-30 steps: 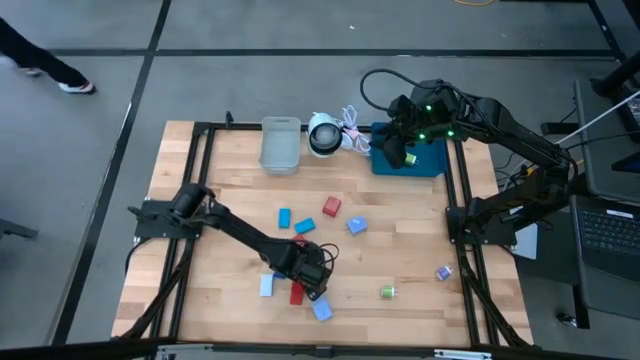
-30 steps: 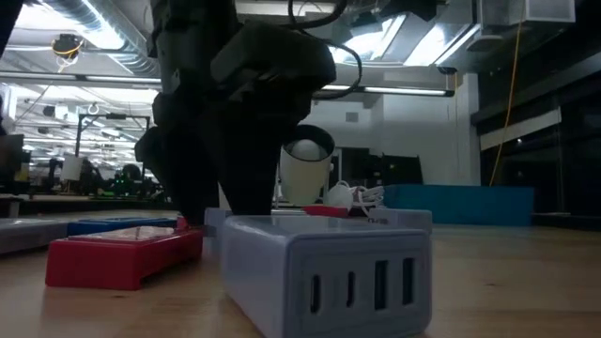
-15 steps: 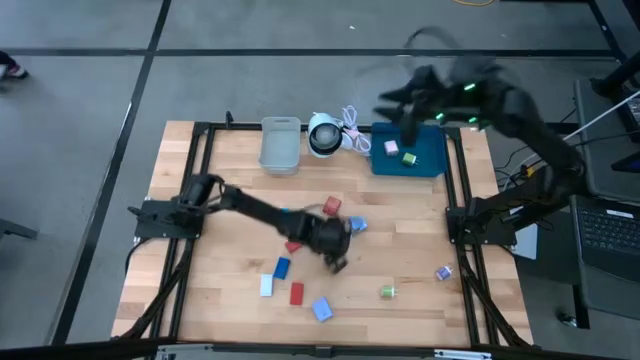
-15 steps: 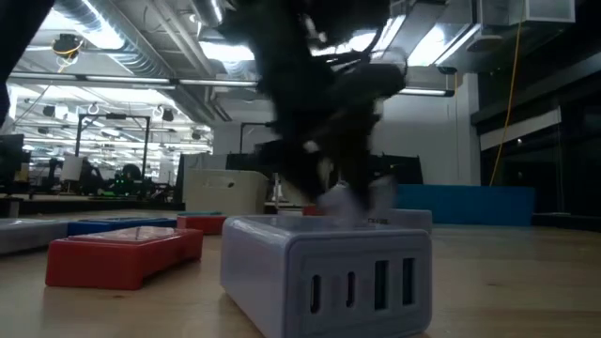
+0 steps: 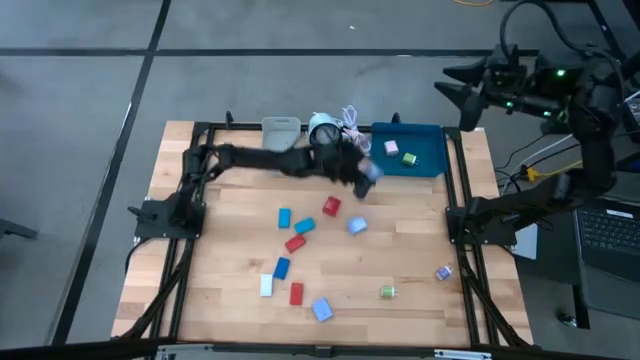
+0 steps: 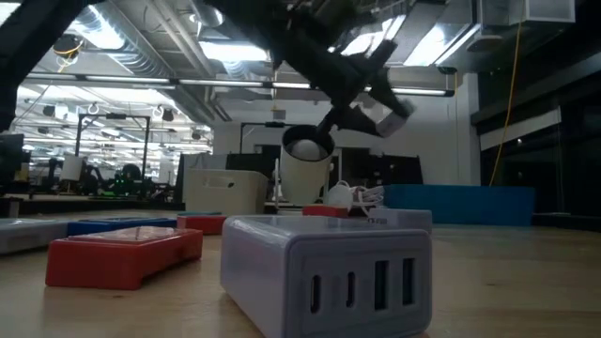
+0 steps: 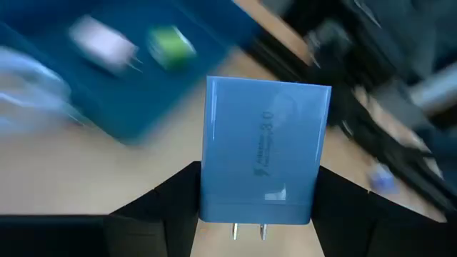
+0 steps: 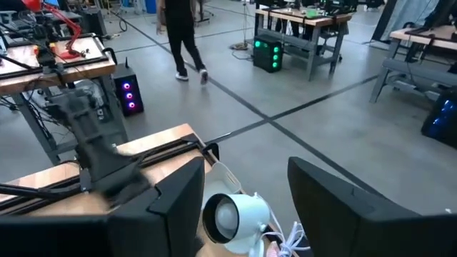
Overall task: Pick & Place Office items
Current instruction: Put the middle light purple charger adapter into the blue bin
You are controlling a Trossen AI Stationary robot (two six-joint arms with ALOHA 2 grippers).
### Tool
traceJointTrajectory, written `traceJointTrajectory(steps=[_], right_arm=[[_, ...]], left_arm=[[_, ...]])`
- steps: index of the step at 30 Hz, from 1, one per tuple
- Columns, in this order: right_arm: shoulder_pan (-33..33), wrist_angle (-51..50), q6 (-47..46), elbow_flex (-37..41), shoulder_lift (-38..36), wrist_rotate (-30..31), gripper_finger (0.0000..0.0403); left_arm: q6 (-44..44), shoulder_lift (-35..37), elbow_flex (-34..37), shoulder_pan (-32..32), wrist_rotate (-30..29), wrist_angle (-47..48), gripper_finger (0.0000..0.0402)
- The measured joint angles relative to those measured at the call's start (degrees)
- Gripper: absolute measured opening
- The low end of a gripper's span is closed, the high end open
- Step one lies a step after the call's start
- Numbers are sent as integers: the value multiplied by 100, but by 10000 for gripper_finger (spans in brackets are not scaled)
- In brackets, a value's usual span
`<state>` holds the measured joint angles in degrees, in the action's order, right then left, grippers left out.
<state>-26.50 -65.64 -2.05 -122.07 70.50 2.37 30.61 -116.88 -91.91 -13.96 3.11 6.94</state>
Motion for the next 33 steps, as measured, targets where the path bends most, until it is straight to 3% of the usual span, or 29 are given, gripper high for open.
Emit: traceJointTrajectory(steps=[7, 12, 20, 26, 31, 33], right_arm=[[-17, -40, 147, 12, 29, -24, 208], [-16, 21, 115, 12, 68, -22, 208], [-17, 222, -174, 12, 186, 132, 208], [-17, 106, -370, 12, 313, 458, 208], [-17, -38, -566, 12, 335, 579, 208], [-18, -38, -654, 12, 335, 582, 208]], left_arm=[[-299, 0, 3, -806, 583, -518, 212], [-632, 5, -1, -962, 941, -1044, 212], [-845, -326, -189, -1014, 1412, -1012, 212], [-1083, -1327, -1836, -1109, 1935, -663, 212], [-1289, -2385, -3840, -1248, 2102, 574, 212], [-1314, -2700, -4328, -1294, 2192, 903, 212]])
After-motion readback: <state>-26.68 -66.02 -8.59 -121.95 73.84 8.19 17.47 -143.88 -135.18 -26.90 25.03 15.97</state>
